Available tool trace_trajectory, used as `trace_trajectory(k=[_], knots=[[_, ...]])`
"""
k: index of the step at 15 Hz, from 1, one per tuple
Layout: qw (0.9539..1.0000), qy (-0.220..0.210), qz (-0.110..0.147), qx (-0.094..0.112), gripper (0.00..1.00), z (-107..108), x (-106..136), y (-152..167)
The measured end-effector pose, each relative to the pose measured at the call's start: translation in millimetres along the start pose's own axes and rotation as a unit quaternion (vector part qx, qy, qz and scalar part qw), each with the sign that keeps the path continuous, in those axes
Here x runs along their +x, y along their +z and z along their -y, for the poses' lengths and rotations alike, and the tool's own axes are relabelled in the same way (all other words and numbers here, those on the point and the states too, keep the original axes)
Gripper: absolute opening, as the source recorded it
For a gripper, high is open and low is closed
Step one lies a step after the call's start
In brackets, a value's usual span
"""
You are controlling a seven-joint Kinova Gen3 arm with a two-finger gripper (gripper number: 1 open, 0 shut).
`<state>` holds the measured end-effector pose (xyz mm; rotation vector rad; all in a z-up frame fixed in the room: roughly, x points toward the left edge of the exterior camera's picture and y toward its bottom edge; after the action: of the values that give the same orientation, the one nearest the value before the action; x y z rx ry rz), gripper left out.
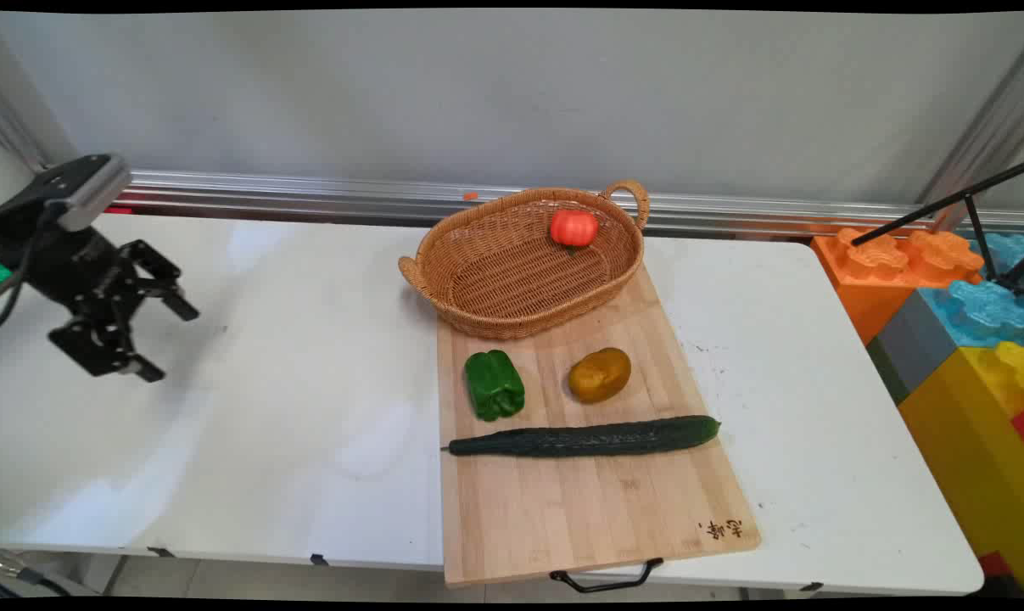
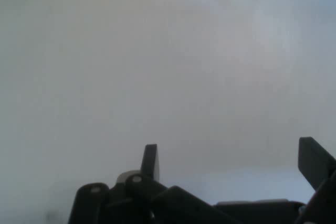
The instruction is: Pick up the cucumber from the cutting board
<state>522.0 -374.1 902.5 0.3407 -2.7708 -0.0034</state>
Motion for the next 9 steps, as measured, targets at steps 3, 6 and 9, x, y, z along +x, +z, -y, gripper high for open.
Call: trace_trajectory(k=[3,6,9], knots=[[0.9998,-0.001,-0.022,0.0,1.0,-5.7,30.4,6.4],[0.9989,-0.002,-0.046,0.003,1.0,-14.5,72.4,17.4],[0.9979,0.0,-0.065,0.002,1.0,-25.9,123.4,33.8]])
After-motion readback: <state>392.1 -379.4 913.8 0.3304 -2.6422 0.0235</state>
